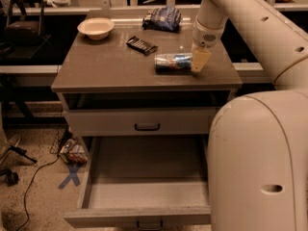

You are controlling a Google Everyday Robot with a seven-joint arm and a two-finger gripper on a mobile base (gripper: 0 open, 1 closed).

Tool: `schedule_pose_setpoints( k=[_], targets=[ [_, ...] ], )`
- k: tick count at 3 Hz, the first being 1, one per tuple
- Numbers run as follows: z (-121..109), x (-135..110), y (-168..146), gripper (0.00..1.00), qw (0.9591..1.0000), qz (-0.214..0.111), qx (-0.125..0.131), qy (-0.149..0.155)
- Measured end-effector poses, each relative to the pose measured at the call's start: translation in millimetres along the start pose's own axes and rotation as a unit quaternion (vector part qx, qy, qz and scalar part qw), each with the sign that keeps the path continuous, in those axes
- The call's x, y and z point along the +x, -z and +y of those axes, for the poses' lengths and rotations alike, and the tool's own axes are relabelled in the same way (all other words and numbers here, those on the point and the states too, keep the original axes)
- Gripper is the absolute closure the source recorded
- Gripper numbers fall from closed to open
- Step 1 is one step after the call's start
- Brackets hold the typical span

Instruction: Place redbull can into middle drawer

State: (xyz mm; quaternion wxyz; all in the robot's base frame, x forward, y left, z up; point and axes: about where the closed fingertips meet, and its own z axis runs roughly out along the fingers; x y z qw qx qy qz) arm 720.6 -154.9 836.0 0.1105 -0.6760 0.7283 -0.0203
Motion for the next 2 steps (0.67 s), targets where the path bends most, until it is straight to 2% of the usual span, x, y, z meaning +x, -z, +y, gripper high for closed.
schedule_pose_setpoints(
  k=[1,2],
  targets=[
    [-1.5,-3.0,1.8,1.0,1.0,0.0,-0.001,0.0],
    [5.8,-0.6,8.6,1.0,0.9996,-0.028,-0.006,-0.004]
  ],
)
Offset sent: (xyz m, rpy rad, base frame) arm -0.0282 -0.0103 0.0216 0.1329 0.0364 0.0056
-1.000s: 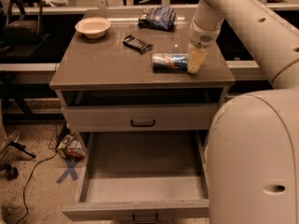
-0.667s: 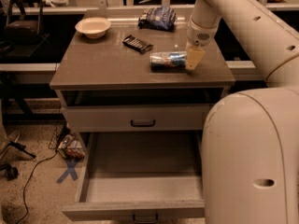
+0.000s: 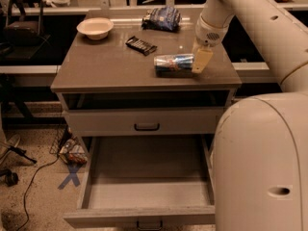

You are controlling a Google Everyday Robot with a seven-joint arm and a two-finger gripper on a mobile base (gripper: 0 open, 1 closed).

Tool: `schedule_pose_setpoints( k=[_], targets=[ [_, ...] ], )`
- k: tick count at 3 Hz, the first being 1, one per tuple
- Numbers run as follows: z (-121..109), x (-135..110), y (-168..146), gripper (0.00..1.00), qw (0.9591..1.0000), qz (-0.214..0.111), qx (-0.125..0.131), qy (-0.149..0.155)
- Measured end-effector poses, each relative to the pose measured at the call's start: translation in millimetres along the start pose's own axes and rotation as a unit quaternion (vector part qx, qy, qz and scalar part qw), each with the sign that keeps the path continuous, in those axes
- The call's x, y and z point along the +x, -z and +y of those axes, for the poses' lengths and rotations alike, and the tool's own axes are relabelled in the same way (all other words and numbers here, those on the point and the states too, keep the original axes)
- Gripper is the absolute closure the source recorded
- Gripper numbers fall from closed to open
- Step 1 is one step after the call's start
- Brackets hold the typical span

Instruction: Place redbull can into middle drawer

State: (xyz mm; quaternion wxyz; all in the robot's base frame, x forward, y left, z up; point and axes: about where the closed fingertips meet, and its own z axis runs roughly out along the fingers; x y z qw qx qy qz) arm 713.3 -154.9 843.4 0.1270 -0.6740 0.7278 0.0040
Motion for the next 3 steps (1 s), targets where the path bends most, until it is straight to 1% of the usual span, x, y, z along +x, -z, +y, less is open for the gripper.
schedule_pose_setpoints(
  k=[1,2,3],
  targets=[
    [19.4,12.5,13.6,1.0,0.9989,-0.041,-0.001,-0.021],
    [49.1,31.8,29.6,1.0,0.9957,-0.076,0.004,-0.052],
    [94.9,46.7,42.5,1.0,0.9901,-0.109,0.01,-0.088]
  ],
)
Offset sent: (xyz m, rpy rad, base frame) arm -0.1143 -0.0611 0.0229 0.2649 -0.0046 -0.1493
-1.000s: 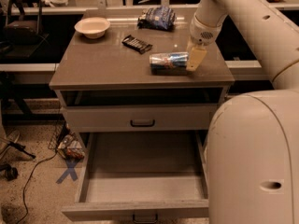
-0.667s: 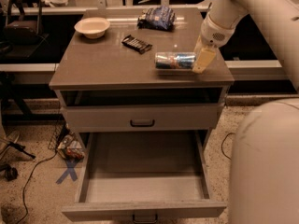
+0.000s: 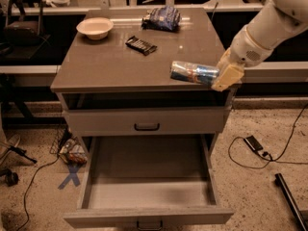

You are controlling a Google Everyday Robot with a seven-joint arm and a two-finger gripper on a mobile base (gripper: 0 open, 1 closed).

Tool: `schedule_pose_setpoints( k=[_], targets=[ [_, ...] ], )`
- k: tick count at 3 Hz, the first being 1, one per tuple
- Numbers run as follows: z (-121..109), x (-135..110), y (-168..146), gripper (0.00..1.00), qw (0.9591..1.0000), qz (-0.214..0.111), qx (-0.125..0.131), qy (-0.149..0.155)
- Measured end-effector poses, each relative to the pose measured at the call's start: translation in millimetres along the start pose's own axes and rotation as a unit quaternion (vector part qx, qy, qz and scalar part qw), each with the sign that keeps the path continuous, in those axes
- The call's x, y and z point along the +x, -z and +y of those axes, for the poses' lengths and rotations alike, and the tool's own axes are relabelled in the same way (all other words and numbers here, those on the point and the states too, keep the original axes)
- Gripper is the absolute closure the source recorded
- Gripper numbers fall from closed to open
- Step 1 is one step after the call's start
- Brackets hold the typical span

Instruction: Place redbull can into middle drawer

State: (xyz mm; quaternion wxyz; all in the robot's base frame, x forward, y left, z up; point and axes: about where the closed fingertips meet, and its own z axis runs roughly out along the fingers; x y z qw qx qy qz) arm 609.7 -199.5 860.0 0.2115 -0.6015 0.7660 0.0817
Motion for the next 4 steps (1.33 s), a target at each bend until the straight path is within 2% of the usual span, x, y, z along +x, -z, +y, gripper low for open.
schedule_pose_setpoints(
  k=[1,2,3,4],
  targets=[
    [35.0,10.2,-2.2,1.0,0.9997,-0.02,-0.002,-0.015],
    [72.5,16.6,-25.0,1.0,0.9979,-0.053,-0.026,-0.028],
    [72.5,16.7,-25.0,1.0,0.9979,-0.053,-0.026,-0.028],
    [92.7,46.1,-74.7,1.0,0.9932,-0.067,-0.069,-0.066]
  ],
)
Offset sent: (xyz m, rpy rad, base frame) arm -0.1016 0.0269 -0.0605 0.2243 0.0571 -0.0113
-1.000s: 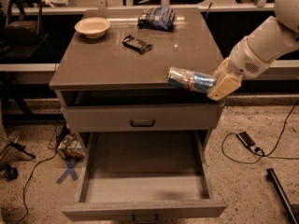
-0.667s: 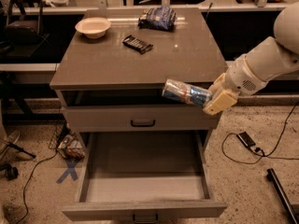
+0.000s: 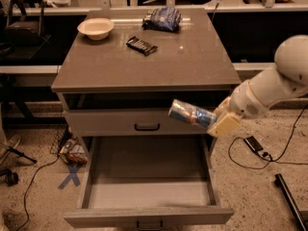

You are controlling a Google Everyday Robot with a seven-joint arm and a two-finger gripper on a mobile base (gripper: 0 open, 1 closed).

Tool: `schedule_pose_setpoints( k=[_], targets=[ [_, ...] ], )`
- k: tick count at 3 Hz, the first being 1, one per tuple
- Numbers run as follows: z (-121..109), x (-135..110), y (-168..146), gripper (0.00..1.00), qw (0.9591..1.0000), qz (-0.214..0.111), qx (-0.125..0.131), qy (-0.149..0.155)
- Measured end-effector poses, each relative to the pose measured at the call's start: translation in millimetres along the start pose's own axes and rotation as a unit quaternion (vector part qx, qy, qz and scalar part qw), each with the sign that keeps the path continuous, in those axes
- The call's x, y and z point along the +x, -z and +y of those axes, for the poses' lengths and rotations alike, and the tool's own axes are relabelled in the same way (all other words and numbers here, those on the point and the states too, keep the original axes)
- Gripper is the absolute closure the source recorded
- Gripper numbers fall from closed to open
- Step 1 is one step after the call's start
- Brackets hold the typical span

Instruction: Place redbull can into middle drawer

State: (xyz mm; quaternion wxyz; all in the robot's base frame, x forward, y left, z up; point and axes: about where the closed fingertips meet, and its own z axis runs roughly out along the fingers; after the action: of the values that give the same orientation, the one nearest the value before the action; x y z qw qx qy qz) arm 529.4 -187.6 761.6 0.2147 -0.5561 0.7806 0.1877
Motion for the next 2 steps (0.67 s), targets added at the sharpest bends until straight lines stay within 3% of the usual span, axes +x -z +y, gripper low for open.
schedule_pose_setpoints(
  k=[2],
  targets=[
    [22.5,61.1,-94.6,1.0,0.9977,0.016,-0.049,-0.044]
  ],
)
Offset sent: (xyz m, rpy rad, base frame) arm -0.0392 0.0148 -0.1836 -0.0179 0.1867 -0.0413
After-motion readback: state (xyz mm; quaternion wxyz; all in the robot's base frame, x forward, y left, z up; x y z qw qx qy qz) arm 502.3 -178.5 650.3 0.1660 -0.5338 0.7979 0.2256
